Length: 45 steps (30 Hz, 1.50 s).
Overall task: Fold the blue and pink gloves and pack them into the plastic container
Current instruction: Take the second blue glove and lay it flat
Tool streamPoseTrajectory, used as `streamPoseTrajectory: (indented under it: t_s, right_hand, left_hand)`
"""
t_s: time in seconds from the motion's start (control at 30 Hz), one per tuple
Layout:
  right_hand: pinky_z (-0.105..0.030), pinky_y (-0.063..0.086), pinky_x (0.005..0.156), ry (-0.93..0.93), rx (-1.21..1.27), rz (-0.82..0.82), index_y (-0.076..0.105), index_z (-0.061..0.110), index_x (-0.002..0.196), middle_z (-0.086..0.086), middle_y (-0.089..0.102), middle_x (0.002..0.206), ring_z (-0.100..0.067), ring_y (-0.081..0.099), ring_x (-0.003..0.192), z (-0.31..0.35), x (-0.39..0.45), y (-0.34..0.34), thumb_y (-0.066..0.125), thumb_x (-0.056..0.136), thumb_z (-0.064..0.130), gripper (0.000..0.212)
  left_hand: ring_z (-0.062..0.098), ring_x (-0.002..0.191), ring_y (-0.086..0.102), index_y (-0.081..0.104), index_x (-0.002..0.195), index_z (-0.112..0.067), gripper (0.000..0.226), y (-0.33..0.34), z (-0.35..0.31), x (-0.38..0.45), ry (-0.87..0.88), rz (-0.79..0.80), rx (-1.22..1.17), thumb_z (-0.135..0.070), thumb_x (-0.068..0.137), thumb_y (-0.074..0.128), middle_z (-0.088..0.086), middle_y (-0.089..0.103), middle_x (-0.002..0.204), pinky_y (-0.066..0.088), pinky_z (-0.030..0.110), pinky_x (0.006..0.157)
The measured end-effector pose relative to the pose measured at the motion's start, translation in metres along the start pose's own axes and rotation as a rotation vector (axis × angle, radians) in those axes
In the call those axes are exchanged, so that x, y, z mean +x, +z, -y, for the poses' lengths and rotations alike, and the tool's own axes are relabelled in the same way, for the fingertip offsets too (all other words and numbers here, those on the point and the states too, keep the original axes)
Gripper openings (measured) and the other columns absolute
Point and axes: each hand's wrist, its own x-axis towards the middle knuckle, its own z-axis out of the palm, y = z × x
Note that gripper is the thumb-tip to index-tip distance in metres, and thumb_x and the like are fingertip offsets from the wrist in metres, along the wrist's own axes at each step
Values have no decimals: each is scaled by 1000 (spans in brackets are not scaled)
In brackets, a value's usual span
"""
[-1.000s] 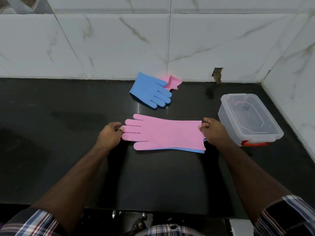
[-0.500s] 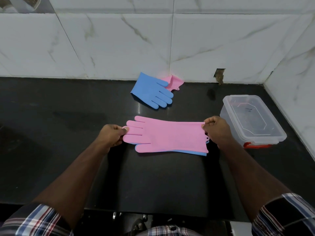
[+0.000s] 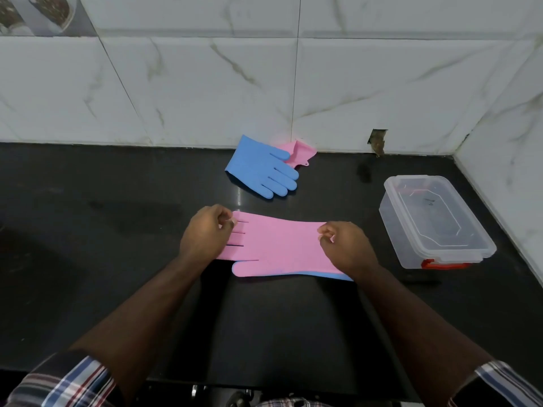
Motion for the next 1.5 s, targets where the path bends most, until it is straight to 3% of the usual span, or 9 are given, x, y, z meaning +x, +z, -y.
streamPoseTrajectory:
  t_s: [0.33,0.6,0.8,0.93,1.07,1.27,1.37,1.43,1.5]
  right_hand:
    - [-26,48,85,126,318,-29,74,15,98,1,73,103,-15,66,94,38,83,-10,64,89,20,14]
    - [-33,45,94,146,431,49,58,-3,123,-15,65,123,-29,61,113,59,142,0,62,90,11,36]
    - [-37,56,78,184,481,93,72,7,89,-9,74,87,-28,70,87,72,161,22,67,83,17,13]
    - [-35,57,73,32,639,154,76,13,88,4,73,78,-13,68,73,93,146,36,74,81,14,8]
    - [-25,56,84,-126,702,370,78,17,95,6,76,92,-8,70,89,101,134,37,74,86,20,10]
    - [-24,48,68,60,818,96,75,18,92,12,69,68,1,61,62,76,140,15,70,83,8,14]
    - [-33,53,83,137,791,-29,67,23,113,8,70,80,-9,66,79,63,144,7,72,80,12,34]
    - [-32,51,89,133,710,-133,53,24,134,5,64,103,-14,63,93,56,143,-2,79,77,21,63]
    - [-34,48,95,103,622,-225,40,28,145,1,51,124,-17,57,107,47,143,-10,83,72,28,85]
  left_hand:
    - [21,119,59,57,136,-16,46,21,-48,72,-46,222,-30,-30,92,61,4,60,135,49,37,99]
    - [22,132,50,44,147,-13,57,43,-56,109,-169,296,-199,-31,95,60,6,53,146,39,32,109]
    - [23,111,64,54,138,-14,55,47,-56,138,-288,264,-442,-42,92,64,9,66,125,51,38,100]
    - [22,100,68,62,121,-15,68,45,-60,153,-378,163,-504,-65,75,69,7,69,115,57,43,92]
    - [26,104,67,61,125,-15,45,37,-54,161,-327,153,-263,-28,83,70,6,69,115,54,34,89]
    - [23,75,57,67,81,-6,26,-12,-73,164,-206,52,-335,-18,78,44,3,63,75,42,29,63]
    - [16,60,55,59,72,-7,14,-56,-102,160,-96,175,-499,-6,80,47,-4,58,58,46,27,56]
    - [25,55,50,52,68,-21,25,-48,-122,144,-100,-142,-208,2,71,63,-1,48,55,49,48,60]
    - [31,54,38,42,61,-27,49,-57,-128,146,-88,-426,-90,12,50,69,4,36,58,36,49,55]
